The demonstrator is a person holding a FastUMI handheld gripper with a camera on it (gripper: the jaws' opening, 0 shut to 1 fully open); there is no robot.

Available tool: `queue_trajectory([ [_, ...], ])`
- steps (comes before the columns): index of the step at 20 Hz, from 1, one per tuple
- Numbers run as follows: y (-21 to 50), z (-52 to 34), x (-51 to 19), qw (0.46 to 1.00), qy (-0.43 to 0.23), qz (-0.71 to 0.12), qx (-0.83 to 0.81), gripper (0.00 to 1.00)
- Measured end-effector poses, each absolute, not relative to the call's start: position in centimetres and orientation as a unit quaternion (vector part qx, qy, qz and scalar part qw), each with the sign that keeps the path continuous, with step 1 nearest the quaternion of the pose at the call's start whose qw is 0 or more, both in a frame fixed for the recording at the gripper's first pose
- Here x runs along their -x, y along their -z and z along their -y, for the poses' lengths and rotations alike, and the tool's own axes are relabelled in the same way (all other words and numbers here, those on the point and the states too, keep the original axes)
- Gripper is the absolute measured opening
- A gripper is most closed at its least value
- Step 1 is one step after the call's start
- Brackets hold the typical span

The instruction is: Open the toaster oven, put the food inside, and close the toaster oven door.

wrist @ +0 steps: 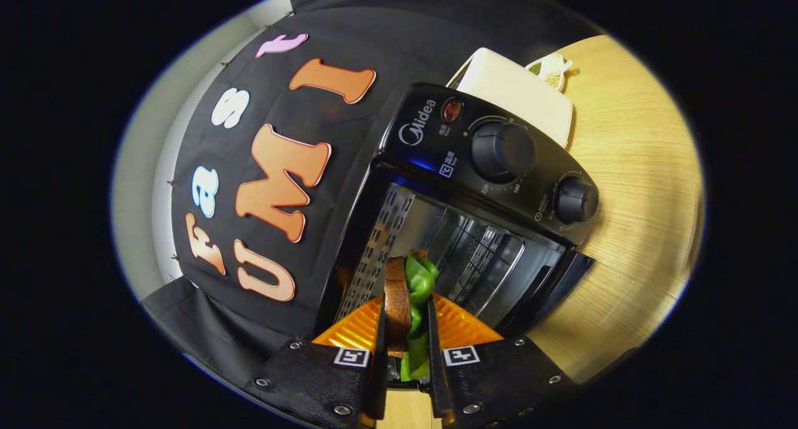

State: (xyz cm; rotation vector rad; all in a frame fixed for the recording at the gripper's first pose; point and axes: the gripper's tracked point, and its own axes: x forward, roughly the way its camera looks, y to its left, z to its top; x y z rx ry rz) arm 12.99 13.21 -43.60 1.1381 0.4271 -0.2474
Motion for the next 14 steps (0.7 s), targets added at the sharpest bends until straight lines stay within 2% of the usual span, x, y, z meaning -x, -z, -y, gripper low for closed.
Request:
queue_trajectory([
  [7, 44.7, -13.4, -14.1, 0.838, 0.147, -0.194, -0.488, 0.3],
  [11, 43.9, -12.8, -13.6, 0.876, 0.144, -0.196, -0.417, 0.45],
  [14, 43.4, -12.4, -13.2, 0.908, 0.129, -0.217, -0.335, 0.62],
])
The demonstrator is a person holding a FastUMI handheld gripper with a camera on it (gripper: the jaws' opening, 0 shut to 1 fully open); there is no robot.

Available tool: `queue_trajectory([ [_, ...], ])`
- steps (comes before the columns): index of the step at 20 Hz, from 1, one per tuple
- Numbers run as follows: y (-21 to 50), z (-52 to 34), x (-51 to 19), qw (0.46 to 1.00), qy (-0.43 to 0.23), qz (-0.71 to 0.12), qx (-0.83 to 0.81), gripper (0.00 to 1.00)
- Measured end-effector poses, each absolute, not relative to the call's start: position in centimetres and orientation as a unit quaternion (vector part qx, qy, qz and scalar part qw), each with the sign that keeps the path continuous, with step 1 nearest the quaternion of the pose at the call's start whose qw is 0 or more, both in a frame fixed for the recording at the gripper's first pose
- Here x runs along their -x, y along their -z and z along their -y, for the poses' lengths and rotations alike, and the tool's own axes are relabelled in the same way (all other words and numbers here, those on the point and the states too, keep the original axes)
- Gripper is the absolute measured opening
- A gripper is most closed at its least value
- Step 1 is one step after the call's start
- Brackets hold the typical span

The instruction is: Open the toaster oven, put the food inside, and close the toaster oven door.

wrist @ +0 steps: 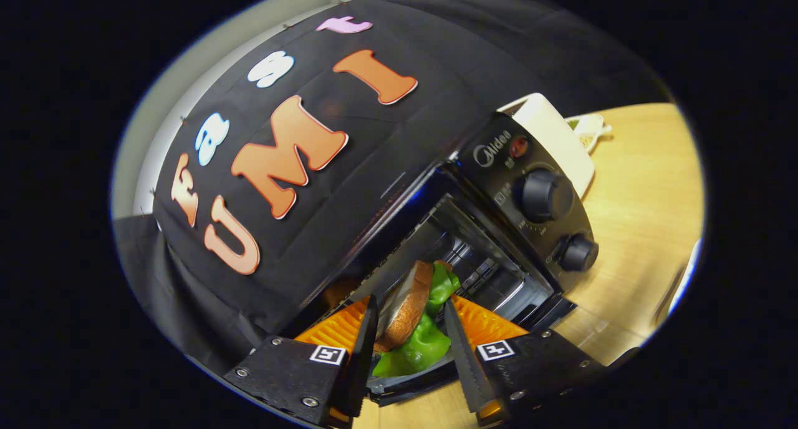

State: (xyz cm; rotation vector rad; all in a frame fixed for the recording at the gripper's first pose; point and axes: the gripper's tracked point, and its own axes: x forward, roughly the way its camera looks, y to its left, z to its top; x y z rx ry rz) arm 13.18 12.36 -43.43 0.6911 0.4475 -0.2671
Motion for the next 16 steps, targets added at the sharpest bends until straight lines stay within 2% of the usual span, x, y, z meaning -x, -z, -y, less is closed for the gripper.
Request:
queue_trajectory([
  [1, 43.5, -12.2, -13.0, 0.917, 0.124, -0.229, -0.303, 0.65],
  [4, 44.8, -12.2, -12.4, 0.931, 0.104, -0.284, -0.205, 0.85],
  [7, 44.8, -12.6, -12.0, 0.941, 0.086, -0.293, -0.145, 0.95],
  [16, 44.4, -10.9, -11.1, 0.94, 0.084, -0.319, -0.087, 1.0],
])
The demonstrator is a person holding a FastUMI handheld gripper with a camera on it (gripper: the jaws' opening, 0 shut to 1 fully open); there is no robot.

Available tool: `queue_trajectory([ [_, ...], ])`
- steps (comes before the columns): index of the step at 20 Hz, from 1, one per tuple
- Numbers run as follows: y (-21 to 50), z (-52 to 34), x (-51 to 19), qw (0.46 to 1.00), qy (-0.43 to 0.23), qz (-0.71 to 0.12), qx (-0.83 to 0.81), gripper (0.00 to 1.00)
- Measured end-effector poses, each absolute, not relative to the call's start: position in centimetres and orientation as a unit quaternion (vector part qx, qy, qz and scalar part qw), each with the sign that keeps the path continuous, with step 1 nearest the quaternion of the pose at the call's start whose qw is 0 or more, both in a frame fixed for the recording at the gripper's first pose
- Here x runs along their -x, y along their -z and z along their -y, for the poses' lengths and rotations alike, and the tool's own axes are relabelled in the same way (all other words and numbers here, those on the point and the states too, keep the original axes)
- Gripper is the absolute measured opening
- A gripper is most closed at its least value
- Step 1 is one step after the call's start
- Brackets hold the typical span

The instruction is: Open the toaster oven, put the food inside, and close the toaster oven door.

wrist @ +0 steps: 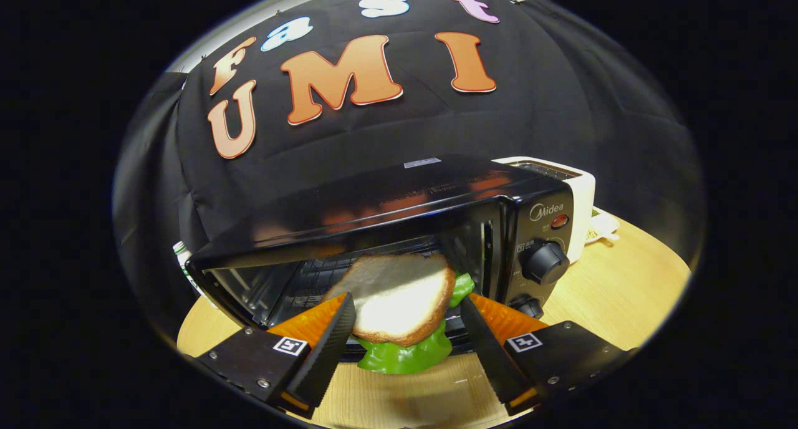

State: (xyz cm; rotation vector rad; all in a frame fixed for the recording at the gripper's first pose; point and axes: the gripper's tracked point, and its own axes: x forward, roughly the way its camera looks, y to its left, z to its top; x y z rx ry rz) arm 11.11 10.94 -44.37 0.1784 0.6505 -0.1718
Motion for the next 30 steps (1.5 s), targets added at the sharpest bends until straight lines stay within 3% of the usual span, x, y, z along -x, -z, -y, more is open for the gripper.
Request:
queue_trajectory([
  [8, 43.8, -11.6, -12.8, 0.921, 0.06, -0.344, -0.175, 0.98],
  [11, 44.9, -12.9, -11.7, 0.918, 0.029, -0.375, -0.123, 0.99],
  [20, 41.9, -11.1, -9.4, 0.937, -0.017, -0.35, 0.014, 0.99],
  [30, 40.0, -12.7, -0.6, 0.924, -0.093, -0.369, -0.025, 0.99],
])
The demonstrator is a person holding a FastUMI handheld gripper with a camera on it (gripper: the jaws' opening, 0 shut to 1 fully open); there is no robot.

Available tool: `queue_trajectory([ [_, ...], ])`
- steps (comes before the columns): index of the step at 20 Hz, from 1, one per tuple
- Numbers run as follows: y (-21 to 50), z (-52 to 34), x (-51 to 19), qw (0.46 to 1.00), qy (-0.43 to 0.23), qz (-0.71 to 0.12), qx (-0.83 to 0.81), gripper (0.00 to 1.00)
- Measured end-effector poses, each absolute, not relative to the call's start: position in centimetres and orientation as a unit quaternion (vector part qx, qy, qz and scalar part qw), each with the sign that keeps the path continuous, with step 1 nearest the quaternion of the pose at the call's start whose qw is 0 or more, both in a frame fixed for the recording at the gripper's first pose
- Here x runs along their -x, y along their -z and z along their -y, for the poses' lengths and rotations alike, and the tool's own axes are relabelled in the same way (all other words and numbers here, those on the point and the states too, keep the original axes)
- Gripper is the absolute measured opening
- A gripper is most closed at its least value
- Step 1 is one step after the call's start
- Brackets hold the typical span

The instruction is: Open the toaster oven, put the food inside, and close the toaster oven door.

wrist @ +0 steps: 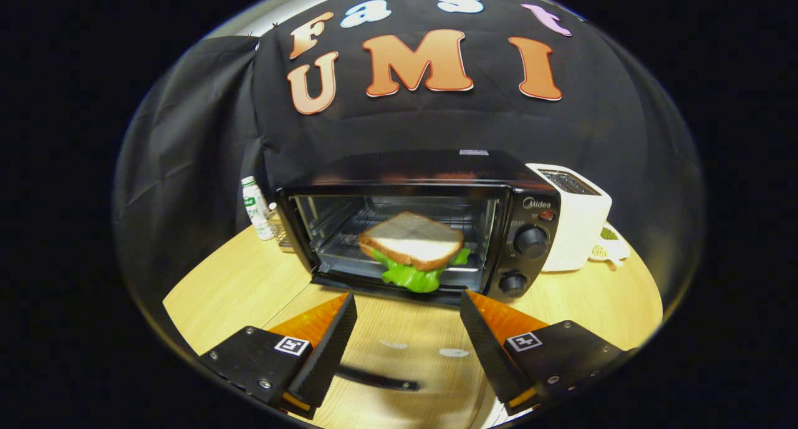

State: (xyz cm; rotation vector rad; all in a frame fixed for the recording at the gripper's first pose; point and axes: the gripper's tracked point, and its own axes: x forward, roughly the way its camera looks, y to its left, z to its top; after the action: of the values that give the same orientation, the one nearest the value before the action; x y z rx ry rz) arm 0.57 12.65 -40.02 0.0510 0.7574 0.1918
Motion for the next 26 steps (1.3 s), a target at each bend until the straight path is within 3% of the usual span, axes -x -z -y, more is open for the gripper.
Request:
queue_trajectory([
  [13, 43.6, -13.0, 11.3, 0.874, -0.17, -0.454, -0.038, 0.99],
  [26, 47.6, -14.2, 8.9, 0.862, -0.149, -0.485, -0.024, 0.98],
])
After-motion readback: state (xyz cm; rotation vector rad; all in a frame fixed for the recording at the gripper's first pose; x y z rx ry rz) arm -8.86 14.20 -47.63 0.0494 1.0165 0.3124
